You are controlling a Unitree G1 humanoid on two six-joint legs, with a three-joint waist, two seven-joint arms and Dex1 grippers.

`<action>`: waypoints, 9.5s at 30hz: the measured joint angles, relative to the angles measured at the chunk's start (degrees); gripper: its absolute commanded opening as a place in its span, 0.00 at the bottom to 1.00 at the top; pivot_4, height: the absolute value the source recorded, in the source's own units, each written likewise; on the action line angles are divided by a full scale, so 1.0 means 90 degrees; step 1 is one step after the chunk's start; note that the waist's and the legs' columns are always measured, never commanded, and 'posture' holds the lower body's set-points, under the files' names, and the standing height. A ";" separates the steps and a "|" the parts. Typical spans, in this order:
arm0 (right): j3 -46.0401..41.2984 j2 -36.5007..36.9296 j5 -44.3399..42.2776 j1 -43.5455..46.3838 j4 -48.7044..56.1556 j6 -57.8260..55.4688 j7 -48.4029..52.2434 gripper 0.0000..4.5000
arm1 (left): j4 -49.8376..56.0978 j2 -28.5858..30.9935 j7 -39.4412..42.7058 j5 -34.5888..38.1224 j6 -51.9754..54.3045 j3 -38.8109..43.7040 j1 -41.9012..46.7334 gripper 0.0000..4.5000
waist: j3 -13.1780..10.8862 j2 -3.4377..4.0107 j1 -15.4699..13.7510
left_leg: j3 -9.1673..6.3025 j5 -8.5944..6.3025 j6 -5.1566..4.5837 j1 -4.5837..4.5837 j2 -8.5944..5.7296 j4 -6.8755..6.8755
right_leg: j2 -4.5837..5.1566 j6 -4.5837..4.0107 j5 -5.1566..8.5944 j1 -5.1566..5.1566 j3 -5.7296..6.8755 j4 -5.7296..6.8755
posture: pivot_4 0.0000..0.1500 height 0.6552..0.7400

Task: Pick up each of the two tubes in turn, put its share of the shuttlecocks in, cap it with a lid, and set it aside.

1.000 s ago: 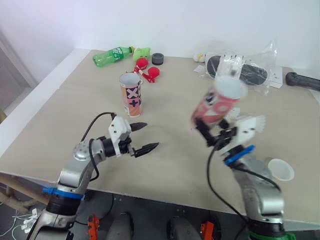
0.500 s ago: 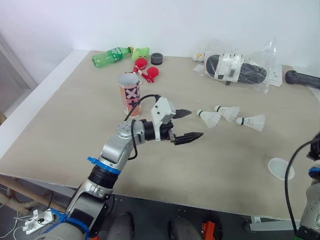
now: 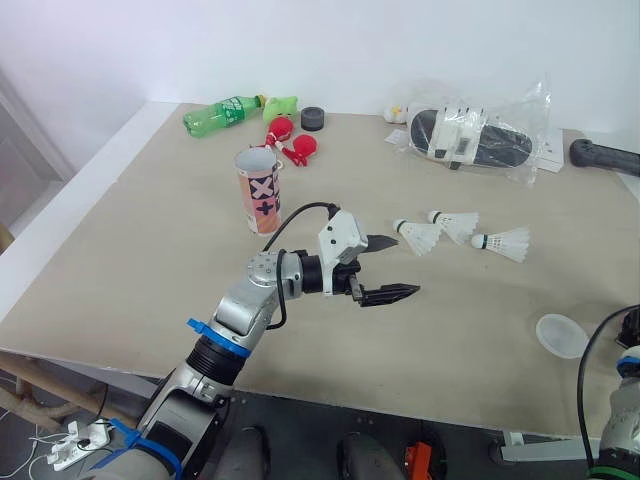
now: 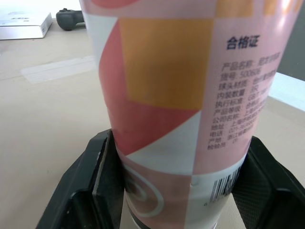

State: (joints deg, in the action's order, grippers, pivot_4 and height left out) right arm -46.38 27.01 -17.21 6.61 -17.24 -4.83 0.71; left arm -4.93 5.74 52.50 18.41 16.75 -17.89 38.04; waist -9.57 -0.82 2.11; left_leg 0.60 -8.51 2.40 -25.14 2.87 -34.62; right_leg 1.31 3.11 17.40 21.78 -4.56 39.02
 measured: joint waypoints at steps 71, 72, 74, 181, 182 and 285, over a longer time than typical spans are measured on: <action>0.5692 -0.0007 -0.0923 0.0840 0.4867 -0.2806 0.3620 0.99 | -0.6137 0.0582 -0.3154 -0.1345 -0.2873 0.2354 0.1567 1.00 | -0.0054 -0.0110 -0.0102 | -0.0105 0.0040 -0.0005 -0.0024 -0.0026 -0.0018 | -0.0006 0.0009 -0.0044 -0.0025 0.0057 -0.0017 | 1.00 1.00; 0.5692 -0.0028 -0.0921 0.0831 0.4868 -0.2806 0.3617 0.99 | -0.6315 0.0581 -0.3155 -0.1358 -0.2937 0.2359 0.1669 1.00 | -0.0055 -0.0111 -0.0101 | -0.0105 0.0040 -0.0005 -0.0025 -0.0026 -0.0017 | -0.0006 0.0009 -0.0044 -0.0023 0.0057 -0.0016 | 1.00 1.00; 0.5692 -0.0048 -0.0914 0.0806 0.4878 -0.2807 0.3607 0.99 | -0.6534 0.0564 -0.3157 -0.1364 -0.3025 0.2371 0.1800 1.00 | -0.0056 -0.0112 -0.0101 | -0.0105 0.0040 -0.0004 -0.0026 -0.0026 -0.0015 | -0.0006 0.0009 -0.0044 -0.0023 0.0057 -0.0016 | 1.00 1.00; 0.7430 0.1302 0.0338 0.4033 0.5019 -0.4048 0.5392 0.01 | -0.0073 0.3729 0.2531 -0.2436 0.0622 -0.0146 0.0790 0.68 | -0.0060 -0.0057 -0.0115 | -0.0095 0.0072 -0.0018 -0.0016 -0.0018 -0.0016 | 0.0004 -0.0007 -0.0054 -0.0020 0.0063 0.0010 | 1.00 1.00; 0.7436 0.1266 0.0350 0.4048 0.5012 -0.4048 0.5404 0.01 | -0.0073 0.3729 0.2531 -0.2436 0.0622 -0.0145 0.0790 0.68 | -0.0060 -0.0057 -0.0114 | -0.0095 0.0072 -0.0018 -0.0016 -0.0018 -0.0015 | 0.0004 -0.0007 -0.0054 -0.0020 0.0063 0.0010 | 1.00 1.00; 0.3494 0.1114 0.0512 0.1864 0.0479 -0.3122 0.2937 0.99 | 0.0045 0.3452 0.2285 -0.2544 0.0681 -0.0020 0.0555 0.68 | -0.0027 0.0022 -0.0125 | -0.0097 0.0081 -0.0038 -0.0010 -0.0065 -0.0019 | 0.0019 0.0072 -0.0018 -0.0056 0.0028 0.0000 | 1.00 1.00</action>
State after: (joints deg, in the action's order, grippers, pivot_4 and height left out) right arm -14.94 37.04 -12.60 23.39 -12.93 -32.93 27.15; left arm -4.53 36.81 73.06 -4.48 22.88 -18.07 43.04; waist -9.81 -0.61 0.99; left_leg -0.27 -7.78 2.05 -25.23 2.29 -34.79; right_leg 1.48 3.76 17.23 21.27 -4.32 39.02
